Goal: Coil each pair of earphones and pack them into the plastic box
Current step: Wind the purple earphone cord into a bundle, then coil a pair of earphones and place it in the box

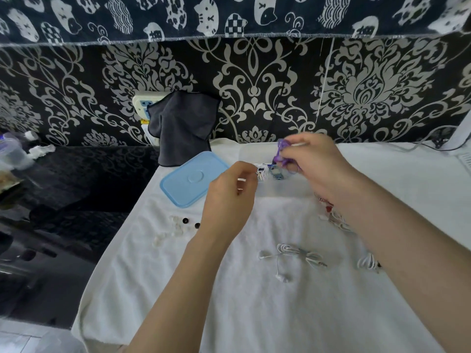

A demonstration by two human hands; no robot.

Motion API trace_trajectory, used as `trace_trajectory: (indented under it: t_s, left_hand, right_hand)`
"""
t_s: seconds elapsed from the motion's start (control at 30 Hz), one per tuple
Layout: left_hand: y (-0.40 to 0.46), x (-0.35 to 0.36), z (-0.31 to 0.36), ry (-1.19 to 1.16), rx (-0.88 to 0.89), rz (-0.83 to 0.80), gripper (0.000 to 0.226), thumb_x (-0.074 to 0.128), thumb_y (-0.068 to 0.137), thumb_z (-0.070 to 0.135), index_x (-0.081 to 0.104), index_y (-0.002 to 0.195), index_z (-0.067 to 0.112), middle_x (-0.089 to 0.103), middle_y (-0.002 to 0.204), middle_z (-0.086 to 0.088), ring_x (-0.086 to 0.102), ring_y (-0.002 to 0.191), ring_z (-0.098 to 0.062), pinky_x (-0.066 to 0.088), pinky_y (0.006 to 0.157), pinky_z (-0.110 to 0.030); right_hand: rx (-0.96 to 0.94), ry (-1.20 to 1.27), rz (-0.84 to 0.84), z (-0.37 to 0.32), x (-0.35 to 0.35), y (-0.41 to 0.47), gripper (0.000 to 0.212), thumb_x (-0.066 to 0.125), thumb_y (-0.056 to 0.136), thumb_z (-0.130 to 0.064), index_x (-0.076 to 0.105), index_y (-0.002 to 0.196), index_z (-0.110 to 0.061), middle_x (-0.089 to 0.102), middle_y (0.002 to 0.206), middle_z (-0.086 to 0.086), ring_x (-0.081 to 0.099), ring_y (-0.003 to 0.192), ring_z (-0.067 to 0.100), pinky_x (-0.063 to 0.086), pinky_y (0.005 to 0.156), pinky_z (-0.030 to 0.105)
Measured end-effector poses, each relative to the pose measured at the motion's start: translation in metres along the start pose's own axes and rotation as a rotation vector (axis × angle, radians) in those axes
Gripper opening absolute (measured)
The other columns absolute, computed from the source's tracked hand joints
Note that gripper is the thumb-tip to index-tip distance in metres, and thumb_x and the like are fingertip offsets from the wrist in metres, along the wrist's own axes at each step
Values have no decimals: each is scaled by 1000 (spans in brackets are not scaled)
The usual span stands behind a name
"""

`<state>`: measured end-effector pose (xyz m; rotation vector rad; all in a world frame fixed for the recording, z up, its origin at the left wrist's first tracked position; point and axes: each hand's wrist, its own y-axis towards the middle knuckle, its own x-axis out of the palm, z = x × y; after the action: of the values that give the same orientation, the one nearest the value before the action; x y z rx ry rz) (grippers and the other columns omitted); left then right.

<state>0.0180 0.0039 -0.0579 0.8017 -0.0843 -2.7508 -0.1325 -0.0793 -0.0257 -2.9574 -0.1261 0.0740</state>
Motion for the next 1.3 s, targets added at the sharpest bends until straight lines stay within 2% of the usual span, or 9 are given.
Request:
trace_trajectory:
  t_s: [0.2,0.33,0.4,0.53,0.63,0.87,0.97,1.1,1.3]
  left_hand:
    - [-5,9,-18,212,-6,-182,15,58,95,21,70,101,27,70,91,12,66,81,-13,57,79,-35]
    - [-7,7,-22,302,-28,-252,15,57,96,24,69,105,25,70,96,10,65,87,-14,56,84,-36]
    - [-9,5,-26,356,-50,-292,16,58,96,26,68,107,26,70,100,8,64,91,-15,55,87,-36]
    - [-13,0,-31,406,-96,-346,17,57,95,27,68,108,27,69,102,6,65,92,-20,55,89,-37]
    - [-16,-6,-33,425,-120,-376,18,55,96,27,67,109,27,68,101,6,65,89,-20,56,87,-36]
    - [-32,-14,-30,411,-151,-479,15,54,99,29,68,103,24,62,95,11,59,69,-10,48,62,-22]
    - [-39,-18,-27,424,-159,-538,16,53,99,31,67,103,25,61,98,9,64,83,-16,51,70,-25]
    - [-45,-22,-22,379,-201,-687,28,58,93,20,62,118,32,61,107,7,65,99,-18,52,79,-28]
    - [-53,-23,-17,149,-220,-747,49,78,84,40,53,127,43,57,123,12,64,108,-4,56,94,-33]
  right_hand:
    - [-41,-844,48,12,12,58,20,59,83,-2,71,98,2,71,91,15,68,88,30,58,75,38]
    - [49,-1029,-100,20,16,53,14,63,84,-11,56,72,-10,57,77,7,56,74,24,39,52,26]
    - [41,-1034,-114,19,14,47,6,59,86,-10,64,85,-6,64,93,12,59,80,24,44,59,26]
    - [-177,-803,87,10,-1,16,35,53,93,-9,63,126,-10,66,118,8,63,101,24,52,85,31]
    - [-312,-635,158,14,-14,-31,20,57,93,-10,67,109,-18,67,99,-3,63,84,12,46,64,19]
    - [63,-1122,-534,53,-19,-83,42,76,75,-23,62,114,-31,57,100,-12,61,92,14,55,78,33]
    - [-85,-1219,-515,63,-9,-87,33,70,77,-16,63,109,-24,53,94,-9,55,90,15,43,67,27]
    - [-46,-1119,-494,65,-7,-84,15,65,82,-18,69,96,-22,61,93,-6,63,86,16,53,70,30]
    - [117,-573,-436,54,-4,-84,10,60,85,-9,69,91,-11,74,73,7,71,66,16,48,67,28]
